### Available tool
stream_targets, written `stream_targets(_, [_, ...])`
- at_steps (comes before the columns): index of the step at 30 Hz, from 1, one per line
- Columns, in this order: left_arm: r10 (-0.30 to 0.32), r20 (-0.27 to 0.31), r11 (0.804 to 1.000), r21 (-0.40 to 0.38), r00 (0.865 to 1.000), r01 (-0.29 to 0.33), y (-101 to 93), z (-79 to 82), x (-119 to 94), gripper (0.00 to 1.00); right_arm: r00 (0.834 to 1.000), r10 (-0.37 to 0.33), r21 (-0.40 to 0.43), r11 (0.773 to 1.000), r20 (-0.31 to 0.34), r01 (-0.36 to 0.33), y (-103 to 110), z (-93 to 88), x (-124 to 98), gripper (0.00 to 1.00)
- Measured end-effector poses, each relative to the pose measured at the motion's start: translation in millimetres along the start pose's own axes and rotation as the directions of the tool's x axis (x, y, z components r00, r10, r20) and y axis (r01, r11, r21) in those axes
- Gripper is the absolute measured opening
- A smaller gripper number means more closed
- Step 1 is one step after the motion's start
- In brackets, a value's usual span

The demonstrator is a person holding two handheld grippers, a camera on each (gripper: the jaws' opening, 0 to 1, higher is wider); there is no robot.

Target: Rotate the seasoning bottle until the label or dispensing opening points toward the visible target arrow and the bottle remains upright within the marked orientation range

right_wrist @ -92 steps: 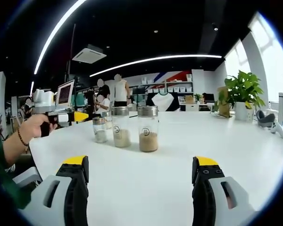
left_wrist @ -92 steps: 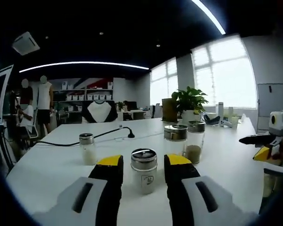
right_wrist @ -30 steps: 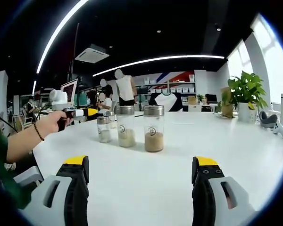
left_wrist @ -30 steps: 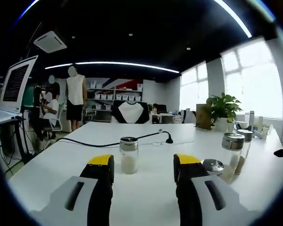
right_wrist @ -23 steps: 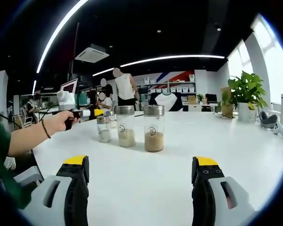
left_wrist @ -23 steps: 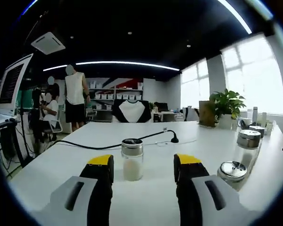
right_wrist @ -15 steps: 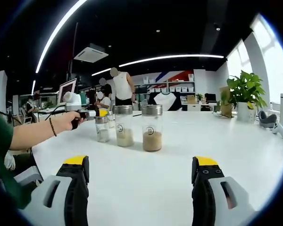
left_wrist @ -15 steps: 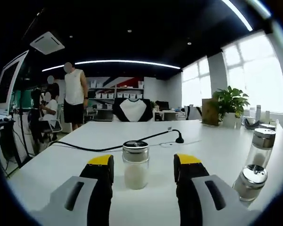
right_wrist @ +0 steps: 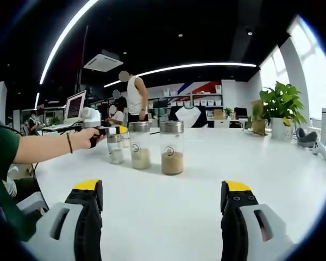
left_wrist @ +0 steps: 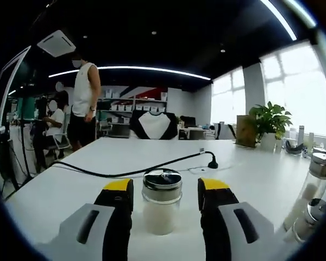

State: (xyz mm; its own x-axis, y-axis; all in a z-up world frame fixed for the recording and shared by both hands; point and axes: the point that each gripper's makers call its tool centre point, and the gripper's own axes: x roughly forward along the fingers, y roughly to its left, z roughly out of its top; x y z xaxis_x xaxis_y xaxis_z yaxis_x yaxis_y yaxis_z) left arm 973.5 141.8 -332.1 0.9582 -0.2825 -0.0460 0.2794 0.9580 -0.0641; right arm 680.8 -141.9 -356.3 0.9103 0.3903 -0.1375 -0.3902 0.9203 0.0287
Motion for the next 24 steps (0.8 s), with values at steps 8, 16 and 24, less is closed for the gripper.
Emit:
stream_targets(8, [-0.013, -0.004, 1.0, 0.025, 1.0, 0.013, -5.2, -0.6, 8.7, 0.44, 1.0, -0.009, 0.0, 1.0, 0.003, 0.009, -2.6, 2.1, -2.0, 0.91])
stream_targets(16, [-0.001, -0.022, 0.998, 0.07, 1.0, 0.003, 0.6, -3.3, 12.4, 0.34, 1.0, -0.005, 0.004, 1.0, -0.002, 0.005, -1.5, 0.2, -1.2, 0.91])
stream_targets(24, [-0.002, -0.023, 0.997, 0.081, 1.0, 0.004, 7.8, -3.6, 21.7, 0.33, 1.0, -0.007, 0.006, 1.0, -0.001, 0.007, -2.5, 0.3, -1.5, 0.91])
